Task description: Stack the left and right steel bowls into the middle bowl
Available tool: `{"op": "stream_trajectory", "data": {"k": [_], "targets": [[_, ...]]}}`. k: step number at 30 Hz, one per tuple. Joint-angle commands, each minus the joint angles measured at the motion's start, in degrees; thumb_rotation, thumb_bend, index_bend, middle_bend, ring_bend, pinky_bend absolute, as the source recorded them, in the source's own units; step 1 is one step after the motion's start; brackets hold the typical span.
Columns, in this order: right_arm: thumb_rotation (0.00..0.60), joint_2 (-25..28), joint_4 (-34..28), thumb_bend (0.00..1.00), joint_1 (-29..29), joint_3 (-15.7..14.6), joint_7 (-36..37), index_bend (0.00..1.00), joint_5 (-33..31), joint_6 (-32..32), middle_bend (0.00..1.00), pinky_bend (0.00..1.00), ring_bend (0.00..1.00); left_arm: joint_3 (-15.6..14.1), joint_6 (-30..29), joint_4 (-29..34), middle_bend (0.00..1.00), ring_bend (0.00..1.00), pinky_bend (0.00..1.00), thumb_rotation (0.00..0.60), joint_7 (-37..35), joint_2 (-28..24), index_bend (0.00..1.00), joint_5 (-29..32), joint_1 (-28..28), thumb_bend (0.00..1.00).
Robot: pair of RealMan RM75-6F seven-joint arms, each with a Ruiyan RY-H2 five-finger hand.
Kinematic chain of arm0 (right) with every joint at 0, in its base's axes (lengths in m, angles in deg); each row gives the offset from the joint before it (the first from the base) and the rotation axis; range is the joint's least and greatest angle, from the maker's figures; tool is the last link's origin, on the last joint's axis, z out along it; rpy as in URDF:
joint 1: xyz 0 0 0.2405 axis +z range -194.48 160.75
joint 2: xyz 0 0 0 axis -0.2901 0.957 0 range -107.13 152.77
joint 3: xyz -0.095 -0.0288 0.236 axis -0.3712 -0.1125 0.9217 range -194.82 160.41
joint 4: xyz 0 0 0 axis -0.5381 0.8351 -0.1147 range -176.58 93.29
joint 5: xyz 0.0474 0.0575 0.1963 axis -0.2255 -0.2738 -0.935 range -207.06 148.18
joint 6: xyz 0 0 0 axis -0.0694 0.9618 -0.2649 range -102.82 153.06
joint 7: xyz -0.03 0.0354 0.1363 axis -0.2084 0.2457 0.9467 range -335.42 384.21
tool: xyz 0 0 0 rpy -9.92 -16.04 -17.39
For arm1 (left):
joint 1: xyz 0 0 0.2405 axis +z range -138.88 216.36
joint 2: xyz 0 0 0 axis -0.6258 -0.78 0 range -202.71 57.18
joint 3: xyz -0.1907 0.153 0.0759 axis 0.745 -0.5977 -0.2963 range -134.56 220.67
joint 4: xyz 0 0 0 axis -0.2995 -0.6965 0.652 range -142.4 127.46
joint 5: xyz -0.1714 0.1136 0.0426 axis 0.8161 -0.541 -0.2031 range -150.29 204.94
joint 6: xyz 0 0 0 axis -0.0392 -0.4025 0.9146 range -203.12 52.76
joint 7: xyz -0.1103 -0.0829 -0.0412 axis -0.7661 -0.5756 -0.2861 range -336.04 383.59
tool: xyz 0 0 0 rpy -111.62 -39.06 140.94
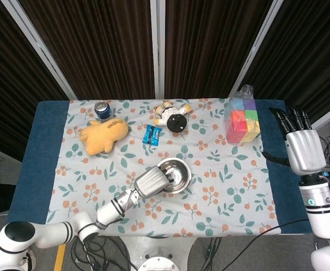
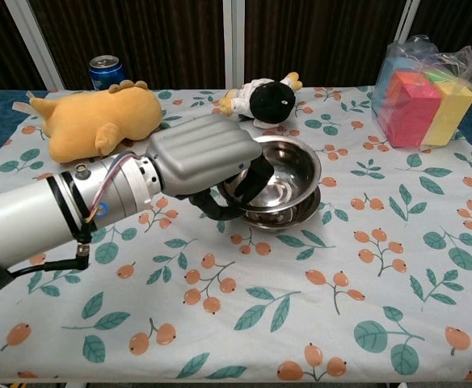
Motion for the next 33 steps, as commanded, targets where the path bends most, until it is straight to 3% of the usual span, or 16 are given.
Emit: {"op": "stream_trajectory", "data": {"k": [1,4,8,14,18,25,33], "targets": [[0.600,-0.3,0.7,0.00,0.1,-0.1,0.5,0.08,-0.1,-0.5,0.15,0.00,0.00,-1.4,-0.1,-1.4,0.44,0.36,0.52,0.600,-2.9,-0.4,0.35,-1.1,-1.4,0.21],[0.600,-0.3,1.0,0.00,0.0,0.0,0.9,0.08,0.0,-0.5,0.15,0.00,0.00,-1.5,-2.6,-2.7,0.39,0.32,0.45,0.600,-4.6,-0.9,0.29,-1.8,-1.5,0.17],[0.600,-0.2,0.7,0.00,-0.2,0.1,1.2,0.08,0.4,-0.2,0.15,0.00,0.00,-0.7,-4.7,-1.2,0.38,0.32,0.45,0.600,-3.8,-4.1,0.28,-0.7,-0.6,0.16],[0.600,-1.1,1.3,0.00,-1.0,-2.5,-0.3,0.08,2.0,-1.0,0.14,0.00,0.00,-1.8,-8.1,10.3,0.38,0.31,0.44,0.600,3.4,-15.8,0.29,6.6,7.9,0.14],[0.600,-5.3,5.7,0.00,-3.6,-7.4,-2.0,0.08,4.8,-0.4,0.13,0.00,0.00,-3.8,-11.9,15.4,0.37,0.30,0.41,0.600,5.5,-22.2,0.30,13.7,16.0,0.13],[0.600,-13.4,17.2,0.00,-9.0,-13.6,-1.1,0.08,9.4,3.5,0.12,0.00,0.00,-6.8,-18.0,16.6,0.35,0.27,0.36,0.600,1.7,-25.9,0.30,19.8,26.0,0.12],[0.600,-19.1,26.1,0.00,-11.9,-15.9,1.6,0.08,11.3,5.0,0.11,0.00,0.00,-7.6,-23.4,16.2,0.35,0.27,0.36,0.600,-1.6,-27.5,0.30,20.1,32.0,0.12]]}}
